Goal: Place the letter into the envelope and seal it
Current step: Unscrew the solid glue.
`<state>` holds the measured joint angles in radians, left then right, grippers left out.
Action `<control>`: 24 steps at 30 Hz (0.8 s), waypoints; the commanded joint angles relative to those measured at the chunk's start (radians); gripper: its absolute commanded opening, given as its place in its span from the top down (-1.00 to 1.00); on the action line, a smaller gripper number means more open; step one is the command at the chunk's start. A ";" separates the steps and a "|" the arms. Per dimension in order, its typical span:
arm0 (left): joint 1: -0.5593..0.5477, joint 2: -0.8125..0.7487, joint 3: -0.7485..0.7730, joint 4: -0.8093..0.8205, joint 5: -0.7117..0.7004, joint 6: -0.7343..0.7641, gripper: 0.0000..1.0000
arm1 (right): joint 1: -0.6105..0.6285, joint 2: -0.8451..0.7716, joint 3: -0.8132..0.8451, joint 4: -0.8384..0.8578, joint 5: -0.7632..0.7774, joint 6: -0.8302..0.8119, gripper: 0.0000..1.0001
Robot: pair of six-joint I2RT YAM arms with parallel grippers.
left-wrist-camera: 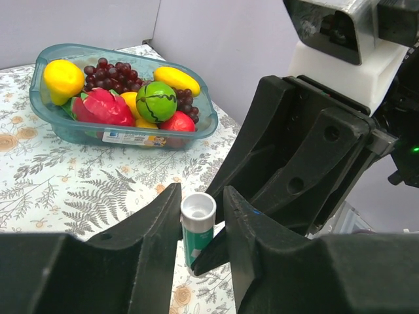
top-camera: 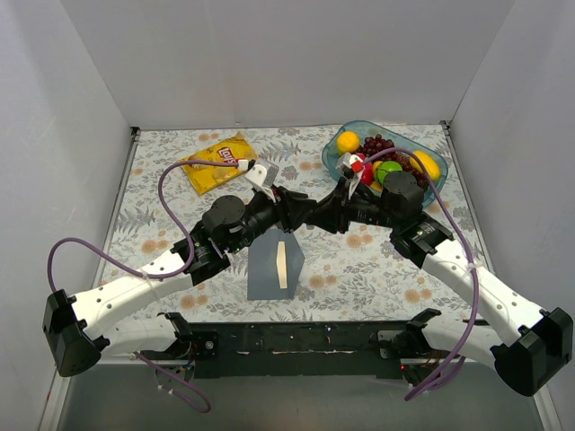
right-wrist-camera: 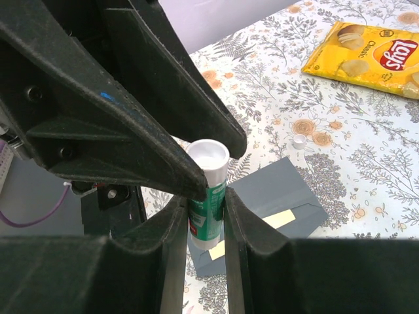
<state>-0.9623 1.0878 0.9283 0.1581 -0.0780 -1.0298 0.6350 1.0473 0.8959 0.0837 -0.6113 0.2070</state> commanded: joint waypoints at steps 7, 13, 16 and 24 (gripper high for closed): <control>-0.001 0.004 0.001 0.008 0.007 -0.004 1.00 | -0.001 -0.027 0.020 0.053 -0.002 0.005 0.97; 0.000 -0.017 -0.008 0.006 0.076 0.020 1.00 | -0.001 -0.046 0.008 0.091 -0.094 -0.009 0.97; 0.005 -0.055 -0.025 0.029 0.209 0.063 1.00 | -0.001 -0.062 0.000 0.148 -0.249 -0.023 0.97; 0.019 -0.077 0.026 -0.072 0.667 0.181 1.00 | -0.001 -0.073 -0.031 0.401 -0.648 0.110 0.97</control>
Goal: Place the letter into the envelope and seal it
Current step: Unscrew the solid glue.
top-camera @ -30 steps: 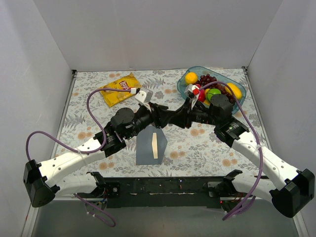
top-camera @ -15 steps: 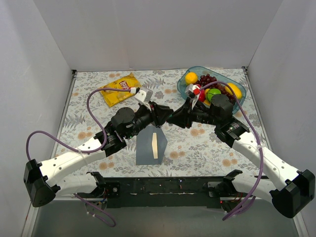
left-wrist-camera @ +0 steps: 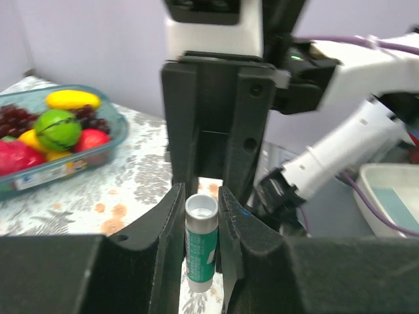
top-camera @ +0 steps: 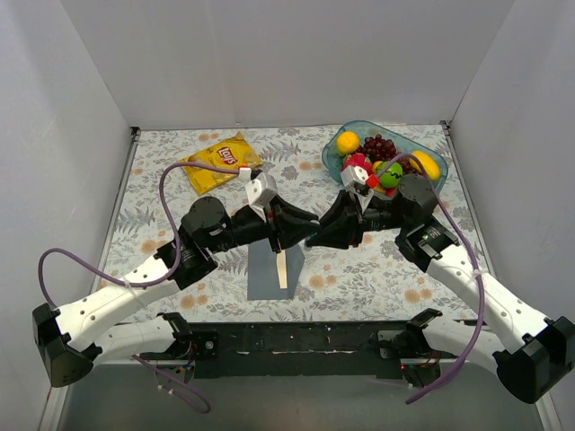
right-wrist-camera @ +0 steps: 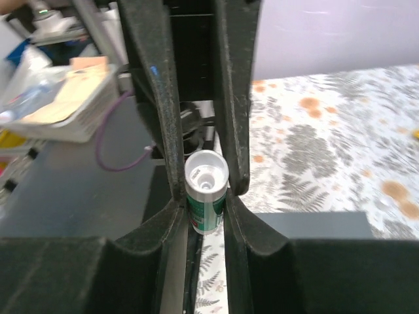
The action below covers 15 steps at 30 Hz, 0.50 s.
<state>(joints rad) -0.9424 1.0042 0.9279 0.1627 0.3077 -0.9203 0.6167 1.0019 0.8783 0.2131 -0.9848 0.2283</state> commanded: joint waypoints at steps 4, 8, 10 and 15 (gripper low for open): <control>0.010 -0.036 0.020 -0.094 0.242 0.097 1.00 | 0.017 -0.037 -0.025 0.292 -0.278 0.108 0.97; 0.017 -0.085 0.011 -0.109 0.136 0.115 1.00 | 0.014 -0.040 -0.009 0.203 -0.189 0.033 0.97; 0.020 -0.104 0.006 -0.117 0.076 0.120 1.00 | 0.014 -0.039 0.001 0.152 -0.151 0.014 0.97; 0.024 -0.168 -0.015 -0.098 -0.054 0.106 0.71 | 0.014 -0.017 0.034 0.040 0.033 -0.037 0.97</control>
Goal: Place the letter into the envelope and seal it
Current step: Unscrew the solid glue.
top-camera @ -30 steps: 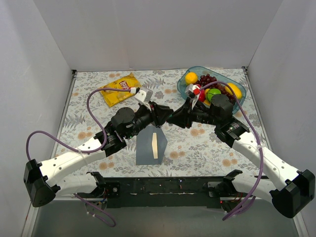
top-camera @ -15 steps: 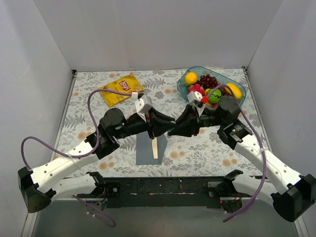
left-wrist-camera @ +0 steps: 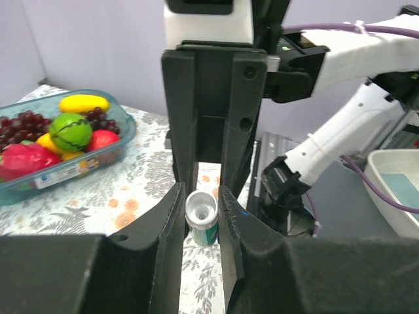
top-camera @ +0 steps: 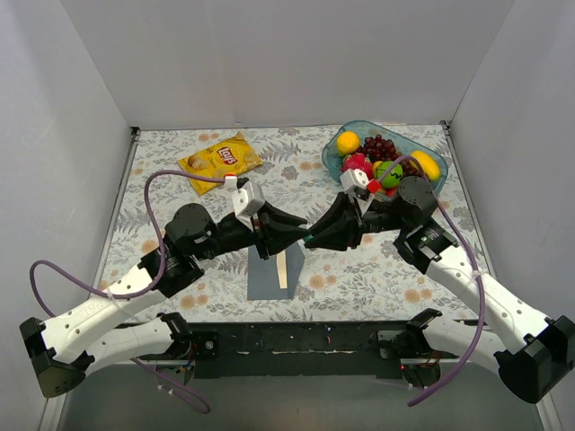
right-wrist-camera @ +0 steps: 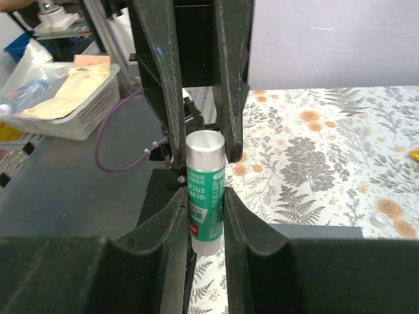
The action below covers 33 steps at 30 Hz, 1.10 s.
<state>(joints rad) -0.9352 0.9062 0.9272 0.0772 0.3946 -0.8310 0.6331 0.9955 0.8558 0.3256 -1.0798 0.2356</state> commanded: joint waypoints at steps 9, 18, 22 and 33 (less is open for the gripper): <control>0.018 -0.084 -0.056 0.074 -0.457 -0.072 -0.65 | -0.004 0.012 0.075 -0.137 0.319 -0.042 0.97; 0.018 0.100 0.059 -0.007 -0.607 -0.177 -0.44 | -0.003 0.035 0.081 -0.157 0.437 -0.001 0.97; 0.018 0.129 0.056 0.009 -0.553 -0.200 -0.32 | -0.003 0.035 0.080 -0.157 0.454 0.004 0.97; 0.018 0.131 0.042 0.030 -0.516 -0.218 0.19 | -0.003 0.035 0.071 -0.149 0.472 0.010 0.97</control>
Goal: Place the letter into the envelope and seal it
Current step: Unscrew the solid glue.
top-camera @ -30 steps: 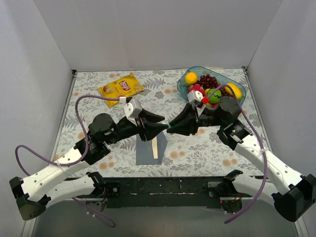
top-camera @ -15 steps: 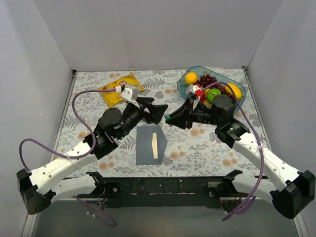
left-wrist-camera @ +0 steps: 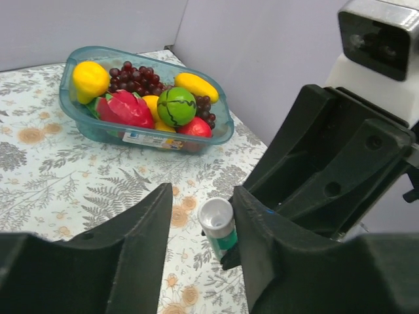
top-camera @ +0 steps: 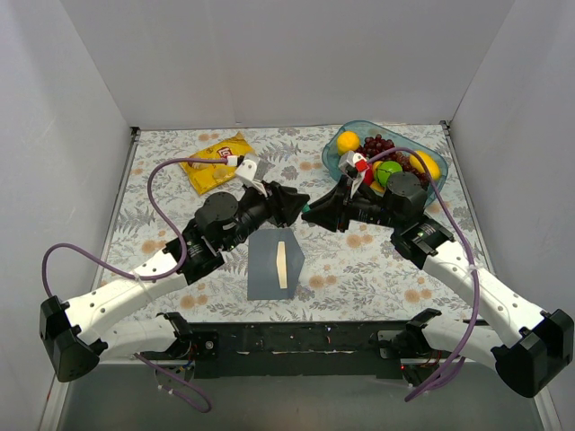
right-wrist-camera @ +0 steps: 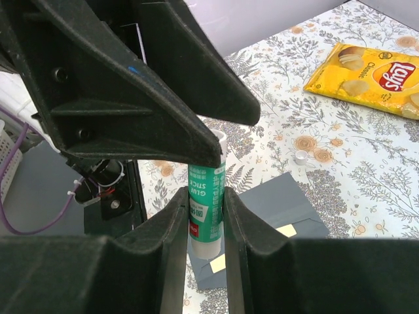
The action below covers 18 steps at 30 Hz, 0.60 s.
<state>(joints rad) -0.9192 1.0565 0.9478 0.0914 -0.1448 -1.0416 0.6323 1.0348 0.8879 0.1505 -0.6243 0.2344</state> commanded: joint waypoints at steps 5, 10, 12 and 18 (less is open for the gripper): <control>0.002 -0.016 -0.003 0.053 0.088 -0.041 0.33 | -0.002 -0.010 0.034 0.031 0.037 0.014 0.97; 0.002 -0.013 -0.017 0.071 0.108 -0.072 0.36 | -0.002 -0.015 0.029 0.035 0.046 0.017 0.97; 0.002 -0.016 -0.021 0.079 0.114 -0.075 0.36 | -0.002 -0.016 0.028 0.038 0.046 0.019 0.97; 0.002 -0.010 -0.023 0.074 0.113 -0.075 0.32 | -0.002 -0.024 0.023 0.041 0.052 0.020 0.97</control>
<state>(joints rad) -0.9173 1.0569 0.9298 0.1539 -0.0662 -1.1057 0.6323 1.0344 0.8879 0.1509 -0.5961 0.2436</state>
